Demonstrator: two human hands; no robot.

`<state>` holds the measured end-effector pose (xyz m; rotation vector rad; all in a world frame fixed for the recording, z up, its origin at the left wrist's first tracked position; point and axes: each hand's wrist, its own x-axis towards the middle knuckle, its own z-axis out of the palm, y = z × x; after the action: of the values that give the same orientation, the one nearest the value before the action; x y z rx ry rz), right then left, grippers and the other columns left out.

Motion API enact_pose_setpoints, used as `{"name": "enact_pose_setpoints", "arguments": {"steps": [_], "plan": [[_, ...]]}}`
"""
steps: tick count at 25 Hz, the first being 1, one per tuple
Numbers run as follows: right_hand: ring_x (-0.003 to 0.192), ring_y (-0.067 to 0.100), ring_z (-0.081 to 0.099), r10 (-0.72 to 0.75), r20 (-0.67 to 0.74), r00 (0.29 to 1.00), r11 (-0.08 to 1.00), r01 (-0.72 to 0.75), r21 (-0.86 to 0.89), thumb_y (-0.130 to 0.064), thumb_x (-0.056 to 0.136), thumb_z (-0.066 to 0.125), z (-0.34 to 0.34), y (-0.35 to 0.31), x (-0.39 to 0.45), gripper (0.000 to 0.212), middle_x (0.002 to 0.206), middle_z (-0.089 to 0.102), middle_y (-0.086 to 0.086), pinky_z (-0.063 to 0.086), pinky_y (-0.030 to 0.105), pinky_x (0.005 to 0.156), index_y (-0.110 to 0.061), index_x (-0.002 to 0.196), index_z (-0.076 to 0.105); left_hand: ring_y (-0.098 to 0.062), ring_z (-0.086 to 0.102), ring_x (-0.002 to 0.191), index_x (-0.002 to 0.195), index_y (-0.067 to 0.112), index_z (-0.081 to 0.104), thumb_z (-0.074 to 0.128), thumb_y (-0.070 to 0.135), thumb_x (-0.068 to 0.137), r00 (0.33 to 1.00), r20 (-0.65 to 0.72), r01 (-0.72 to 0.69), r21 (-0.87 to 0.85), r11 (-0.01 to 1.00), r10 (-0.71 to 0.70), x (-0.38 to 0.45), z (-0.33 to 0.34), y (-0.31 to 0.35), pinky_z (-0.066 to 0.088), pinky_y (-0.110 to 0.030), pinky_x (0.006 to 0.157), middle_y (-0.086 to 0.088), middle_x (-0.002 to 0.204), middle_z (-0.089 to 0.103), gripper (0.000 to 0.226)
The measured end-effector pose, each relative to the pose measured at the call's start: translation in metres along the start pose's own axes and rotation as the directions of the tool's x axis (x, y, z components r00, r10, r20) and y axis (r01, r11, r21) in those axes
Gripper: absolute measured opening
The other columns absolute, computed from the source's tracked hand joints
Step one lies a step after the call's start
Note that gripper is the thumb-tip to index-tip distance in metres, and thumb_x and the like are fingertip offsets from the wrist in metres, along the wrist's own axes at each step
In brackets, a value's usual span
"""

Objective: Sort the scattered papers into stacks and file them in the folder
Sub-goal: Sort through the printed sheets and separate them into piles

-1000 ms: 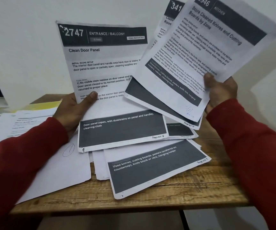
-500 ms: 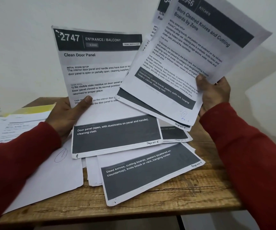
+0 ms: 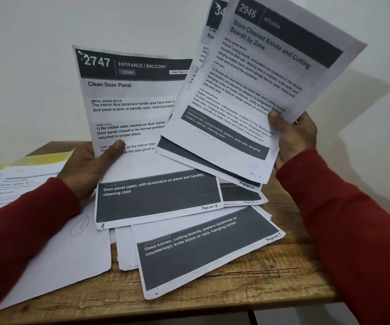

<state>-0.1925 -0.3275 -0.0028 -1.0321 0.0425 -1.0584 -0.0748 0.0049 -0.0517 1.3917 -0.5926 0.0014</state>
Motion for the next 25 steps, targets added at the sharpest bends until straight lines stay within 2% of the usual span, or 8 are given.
{"name": "enact_pose_setpoints", "arguments": {"steps": [3, 6, 8, 13, 17, 19, 21, 25], "plan": [[0.105, 0.038, 0.068, 0.077, 0.051, 0.996, 0.997, -0.078, 0.024, 0.013, 0.088, 0.061, 0.006, -0.003, -0.01, 0.034, 0.116, 0.069, 0.022, 0.057, 0.052, 0.088, 0.006, 0.121, 0.06, -0.014, 0.073, 0.083, 0.103, 0.014, 0.071, 0.065, 0.037, 0.083, 1.0, -0.01, 0.007, 0.021, 1.0, -0.007, 0.001, -0.001, 0.001, 0.061, -0.029, 0.078, -0.004, 0.106, 0.076, 0.031], [0.107, 0.036, 0.068, 0.146, 0.113, 0.983, 0.989, -0.145, -0.018, 0.009, 0.091, 0.059, 0.015, 0.0, -0.024, 0.036, 0.12, 0.067, 0.023, 0.057, 0.049, 0.09, 0.009, 0.127, 0.057, -0.015, 0.074, 0.082, 0.096, 0.02, 0.077, 0.077, 0.062, 0.066, 1.0, -0.004, 0.018, 0.044, 0.999, -0.018, 0.0, -0.003, 0.001, 0.061, -0.028, 0.074, -0.004, 0.102, 0.077, 0.052], [0.107, 0.035, 0.068, 0.178, 0.157, 0.971, 0.984, -0.173, -0.044, 0.007, 0.093, 0.057, 0.021, 0.005, -0.033, 0.032, 0.119, 0.068, 0.023, 0.058, 0.046, 0.089, 0.008, 0.125, 0.058, -0.015, 0.074, 0.082, 0.095, 0.025, 0.078, 0.077, 0.068, 0.061, 1.0, 0.01, 0.027, 0.028, 0.999, -0.027, -0.002, -0.003, 0.003, 0.061, -0.029, 0.073, -0.003, 0.101, 0.077, 0.054], [0.104, 0.027, 0.07, 0.313, 0.26, 0.913, 0.95, -0.303, -0.08, 0.001, 0.098, 0.053, 0.029, 0.017, -0.041, 0.024, 0.118, 0.07, 0.016, 0.057, 0.044, 0.092, 0.001, 0.119, 0.064, -0.013, 0.073, 0.075, 0.092, 0.022, 0.077, 0.067, 0.051, 0.072, 1.0, -0.017, 0.025, -0.009, 1.0, -0.025, -0.003, 0.004, 0.009, 0.061, -0.026, 0.069, 0.0, 0.093, 0.078, 0.036], [0.097, 0.026, 0.072, 0.435, 0.265, 0.86, 0.897, -0.44, -0.046, -0.005, 0.102, 0.046, 0.031, 0.018, -0.039, 0.026, 0.115, 0.072, 0.015, 0.061, 0.04, 0.079, 0.001, 0.123, 0.061, -0.015, 0.073, 0.076, 0.103, 0.017, 0.07, 0.061, 0.027, 0.091, 0.998, -0.027, 0.062, -0.061, 0.996, -0.064, -0.004, 0.005, 0.011, 0.062, -0.03, 0.069, -0.002, 0.095, 0.077, 0.018], [0.093, 0.023, 0.073, 0.431, 0.291, 0.854, 0.898, -0.436, -0.053, -0.006, 0.103, 0.044, 0.03, 0.016, -0.038, 0.024, 0.107, 0.074, 0.011, 0.061, 0.037, 0.078, -0.002, 0.116, 0.063, -0.017, 0.074, 0.078, 0.106, 0.016, 0.07, 0.058, 0.019, 0.096, 0.995, -0.05, 0.082, -0.078, 0.994, -0.086, -0.003, 0.004, 0.011, 0.062, -0.032, 0.07, -0.002, 0.097, 0.077, 0.016], [0.095, 0.023, 0.072, 0.394, 0.318, 0.862, 0.918, -0.384, -0.095, -0.003, 0.102, 0.045, 0.029, 0.015, -0.037, 0.022, 0.106, 0.074, 0.011, 0.06, 0.038, 0.084, -0.002, 0.114, 0.063, -0.02, 0.074, 0.083, 0.111, 0.014, 0.069, 0.056, 0.016, 0.097, 0.994, -0.047, 0.089, -0.096, 0.991, -0.094, 0.0, -0.001, 0.011, 0.062, -0.035, 0.074, -0.006, 0.103, 0.076, 0.019], [0.107, 0.036, 0.066, 0.407, 0.414, 0.815, 0.902, -0.288, -0.321, 0.009, 0.096, 0.051, 0.031, 0.023, -0.046, 0.032, 0.12, 0.067, 0.023, 0.054, 0.048, 0.094, 0.002, 0.127, 0.056, -0.034, 0.068, 0.108, 0.124, 0.01, 0.065, 0.053, 0.022, 0.096, 0.984, -0.001, 0.178, -0.084, 0.98, -0.179, 0.001, 0.0, 0.008, 0.054, -0.05, 0.095, -0.015, 0.121, 0.069, 0.033]]}}
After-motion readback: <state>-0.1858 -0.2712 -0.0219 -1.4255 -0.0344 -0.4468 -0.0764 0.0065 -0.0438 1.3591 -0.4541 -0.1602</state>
